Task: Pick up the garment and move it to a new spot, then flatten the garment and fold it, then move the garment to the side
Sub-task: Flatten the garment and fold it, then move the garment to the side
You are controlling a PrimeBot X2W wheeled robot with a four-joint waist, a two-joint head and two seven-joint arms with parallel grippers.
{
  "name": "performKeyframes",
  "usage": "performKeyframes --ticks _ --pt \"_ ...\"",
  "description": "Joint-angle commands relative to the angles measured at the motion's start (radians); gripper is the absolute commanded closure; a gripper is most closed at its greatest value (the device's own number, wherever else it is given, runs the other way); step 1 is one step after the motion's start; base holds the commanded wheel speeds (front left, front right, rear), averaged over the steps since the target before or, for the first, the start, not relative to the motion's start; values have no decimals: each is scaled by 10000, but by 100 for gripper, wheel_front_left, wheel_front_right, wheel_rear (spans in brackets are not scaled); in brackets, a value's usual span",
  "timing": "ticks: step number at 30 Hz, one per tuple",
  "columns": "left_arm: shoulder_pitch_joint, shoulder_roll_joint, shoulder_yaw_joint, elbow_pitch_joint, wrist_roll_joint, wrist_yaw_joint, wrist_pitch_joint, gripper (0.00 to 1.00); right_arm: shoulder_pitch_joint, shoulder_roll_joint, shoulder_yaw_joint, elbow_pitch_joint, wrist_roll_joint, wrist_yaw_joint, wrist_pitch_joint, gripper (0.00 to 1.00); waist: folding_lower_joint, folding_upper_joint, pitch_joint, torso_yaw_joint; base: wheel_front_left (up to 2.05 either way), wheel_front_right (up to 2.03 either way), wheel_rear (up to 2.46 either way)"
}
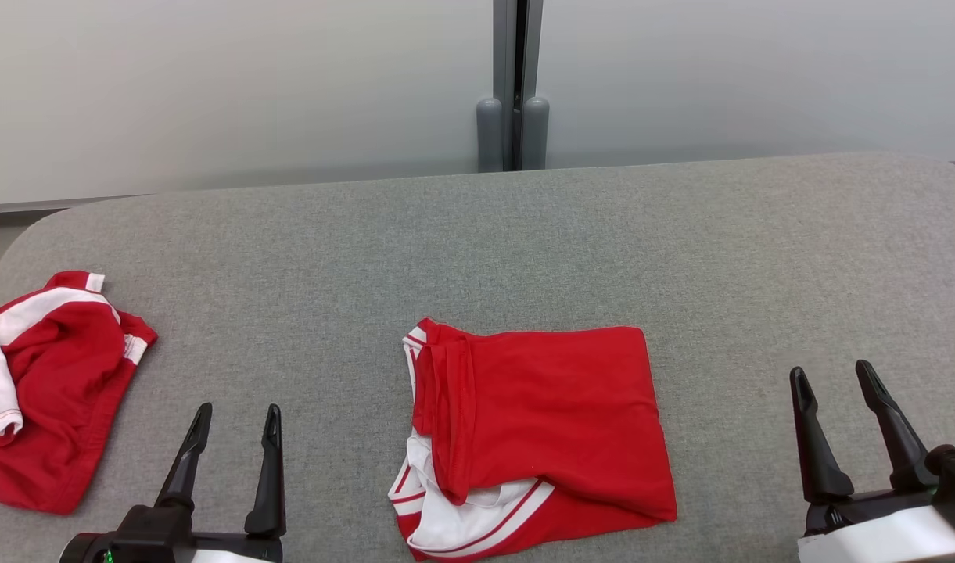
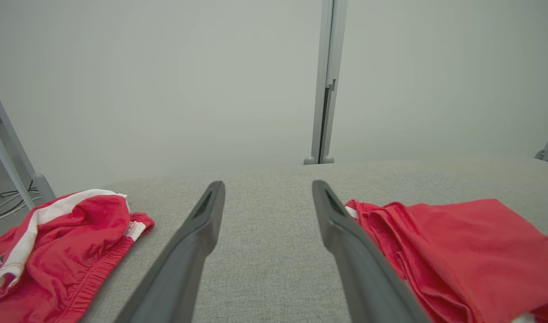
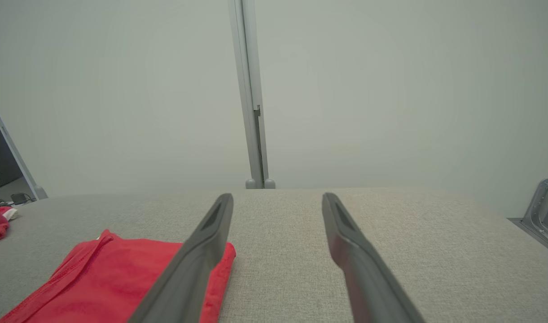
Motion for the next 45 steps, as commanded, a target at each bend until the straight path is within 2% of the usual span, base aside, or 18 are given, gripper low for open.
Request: performKeyframes --ticks 1,23,33,35,45 --pt "112 69 14 -49 -66 57 35 0 74 21 -11 -65 27 3 64 0 0 -1 2 -1 0 0 0" --pt "-100 160 -117 -77 -201 127 -7 0 -19 22 121 120 75 3 -90 0 0 -1 109 -24 0 0 0" --pt "-458 100 -231 -140 -218 108 -70 0 -172 20 -15 303 51 3 -16 0 0 -1 397 273 0 0 0" --pt "-616 73 -262 -162 -221 85 -94 0 -293 29 -30 576 91 3 14 0 0 -1 589 443 0 0 0" --pt "-1557 -277 -492 36 -242 -64 -194 0 -1545 27 399 3761 609 3 -322 0 0 -1 1546 1555 0 0 0"
